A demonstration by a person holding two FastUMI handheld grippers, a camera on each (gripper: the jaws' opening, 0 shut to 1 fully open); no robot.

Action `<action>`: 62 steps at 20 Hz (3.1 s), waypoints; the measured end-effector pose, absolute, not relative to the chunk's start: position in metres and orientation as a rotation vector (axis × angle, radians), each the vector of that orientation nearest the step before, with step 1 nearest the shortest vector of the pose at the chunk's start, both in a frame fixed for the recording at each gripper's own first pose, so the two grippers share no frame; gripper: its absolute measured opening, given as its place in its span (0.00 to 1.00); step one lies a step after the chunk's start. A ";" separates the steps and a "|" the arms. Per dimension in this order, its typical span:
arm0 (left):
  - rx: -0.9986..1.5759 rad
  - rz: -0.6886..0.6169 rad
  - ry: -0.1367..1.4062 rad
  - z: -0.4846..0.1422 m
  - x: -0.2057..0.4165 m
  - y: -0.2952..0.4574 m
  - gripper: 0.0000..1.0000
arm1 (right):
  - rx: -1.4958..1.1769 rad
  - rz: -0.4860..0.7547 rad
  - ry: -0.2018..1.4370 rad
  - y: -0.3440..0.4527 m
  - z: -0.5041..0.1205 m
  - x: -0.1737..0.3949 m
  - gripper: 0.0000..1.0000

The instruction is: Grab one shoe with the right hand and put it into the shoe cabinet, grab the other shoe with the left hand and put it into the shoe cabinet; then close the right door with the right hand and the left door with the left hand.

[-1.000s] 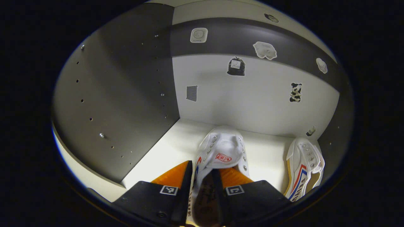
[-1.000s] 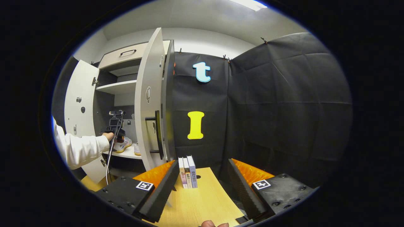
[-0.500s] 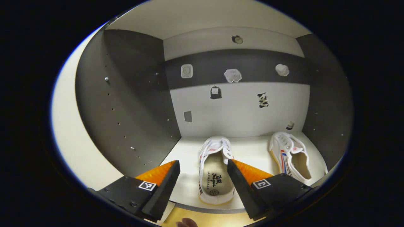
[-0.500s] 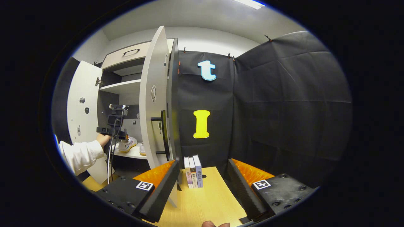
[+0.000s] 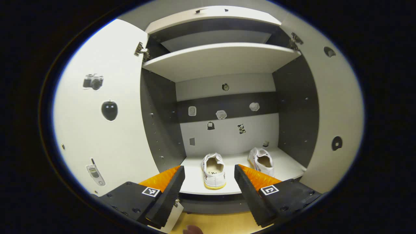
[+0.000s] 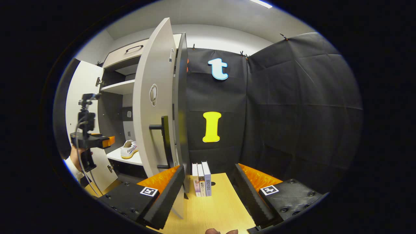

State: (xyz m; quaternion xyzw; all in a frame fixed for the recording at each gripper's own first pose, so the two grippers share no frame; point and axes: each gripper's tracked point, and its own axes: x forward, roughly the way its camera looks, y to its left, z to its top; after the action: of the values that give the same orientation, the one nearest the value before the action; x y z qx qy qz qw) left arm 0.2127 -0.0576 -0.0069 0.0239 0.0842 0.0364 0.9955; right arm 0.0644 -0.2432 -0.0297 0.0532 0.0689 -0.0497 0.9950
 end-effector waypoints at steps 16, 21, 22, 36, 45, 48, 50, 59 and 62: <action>-0.087 0.047 0.128 0.024 0.026 0.006 0.96 | 0.154 -0.056 0.086 -0.219 -0.014 0.117 0.97; -0.075 0.090 0.119 0.020 0.009 0.045 0.97 | 0.148 -0.071 0.080 -0.187 -0.010 0.110 0.96; -0.081 0.089 0.118 0.020 0.007 0.049 0.97 | 0.147 -0.072 0.077 -0.179 -0.009 0.109 0.96; -0.133 0.082 0.105 0.020 -0.012 0.095 0.97 | 0.209 0.175 0.106 -0.001 -0.010 0.111 0.98; -0.129 0.166 0.076 0.022 0.001 0.162 0.97 | 0.226 0.261 0.096 0.043 0.005 0.069 0.98; -0.127 0.207 0.061 0.023 0.014 0.192 0.97 | 0.239 0.239 0.070 0.037 0.013 0.062 0.98; -0.119 0.234 0.057 0.019 0.035 0.208 0.97 | 0.233 0.231 0.059 0.034 0.017 0.059 0.98; -0.130 0.173 0.067 -0.001 0.099 0.238 0.95 | 0.203 0.155 0.036 -0.007 0.025 0.051 0.98; -0.111 0.175 0.063 0.000 0.100 0.235 0.95 | 0.201 0.136 0.026 -0.019 0.027 0.048 0.98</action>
State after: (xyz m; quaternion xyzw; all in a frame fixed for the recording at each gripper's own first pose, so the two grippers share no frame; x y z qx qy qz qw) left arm 0.0998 0.2353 -0.0004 -0.0554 0.0317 0.0873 0.9941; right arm 0.0482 -0.0188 0.0274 0.1003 0.0127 0.0677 0.9926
